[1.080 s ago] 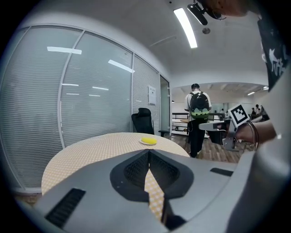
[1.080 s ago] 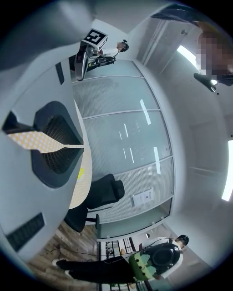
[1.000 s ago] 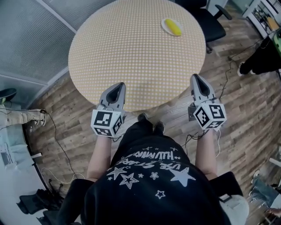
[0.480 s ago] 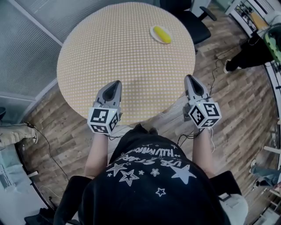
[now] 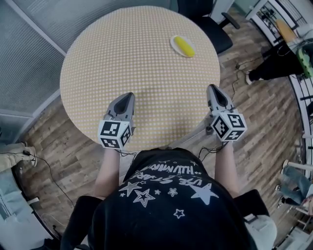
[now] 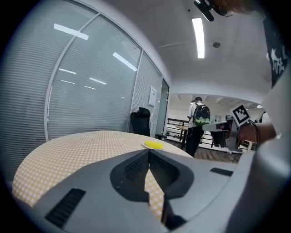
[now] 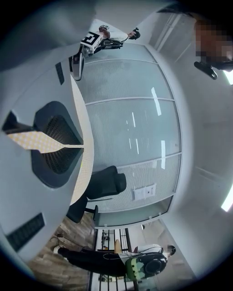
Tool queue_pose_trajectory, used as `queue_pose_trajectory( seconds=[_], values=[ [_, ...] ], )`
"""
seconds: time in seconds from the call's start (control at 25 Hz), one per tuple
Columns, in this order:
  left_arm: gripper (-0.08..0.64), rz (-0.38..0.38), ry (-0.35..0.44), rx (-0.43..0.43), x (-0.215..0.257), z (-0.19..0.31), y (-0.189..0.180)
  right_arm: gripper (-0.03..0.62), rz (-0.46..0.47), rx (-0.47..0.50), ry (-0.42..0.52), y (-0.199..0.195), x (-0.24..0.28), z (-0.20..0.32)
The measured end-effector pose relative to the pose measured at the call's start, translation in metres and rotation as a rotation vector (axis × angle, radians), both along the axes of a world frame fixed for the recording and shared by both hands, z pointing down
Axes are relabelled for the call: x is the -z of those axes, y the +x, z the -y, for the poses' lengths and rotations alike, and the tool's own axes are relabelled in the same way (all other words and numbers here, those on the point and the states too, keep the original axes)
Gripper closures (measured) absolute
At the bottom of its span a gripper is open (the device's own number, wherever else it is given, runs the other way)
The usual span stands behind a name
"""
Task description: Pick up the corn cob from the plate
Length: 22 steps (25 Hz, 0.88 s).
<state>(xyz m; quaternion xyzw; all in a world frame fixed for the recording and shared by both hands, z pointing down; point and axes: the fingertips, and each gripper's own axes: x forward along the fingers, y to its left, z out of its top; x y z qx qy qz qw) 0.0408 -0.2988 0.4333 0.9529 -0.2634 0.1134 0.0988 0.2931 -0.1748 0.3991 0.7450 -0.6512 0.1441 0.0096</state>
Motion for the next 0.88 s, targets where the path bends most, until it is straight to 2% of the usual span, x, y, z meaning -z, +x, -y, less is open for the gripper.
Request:
queue_pose_trajectory(
  seconds=[0.16, 0.32, 0.48, 0.72, 0.88],
  values=[
    [0.554, -0.007, -0.003, -0.004, -0.003, 0.014, -0.001, 0.559, -0.006, -0.013, -0.028, -0.003, -0.007, 0.018],
    [0.554, 0.0, -0.009, 0.009, -0.006, 0.021, -0.001, 0.558, -0.011, 0.013, -0.07, -0.007, -0.016, 0.031],
    [0.554, 0.008, -0.014, 0.04, -0.005, 0.025, 0.007, 0.558, -0.007, 0.021, -0.097, 0.013, -0.026, 0.046],
    [0.554, 0.054, -0.016, 0.096, -0.006, 0.022, 0.03, 0.558, 0.003, 0.144, -0.143, 0.029, -0.037, 0.078],
    [0.554, 0.077, -0.014, 0.142, -0.005, 0.024, 0.05, 0.558, 0.018, 0.184, -0.171, 0.055, -0.05, 0.102]
  ],
)
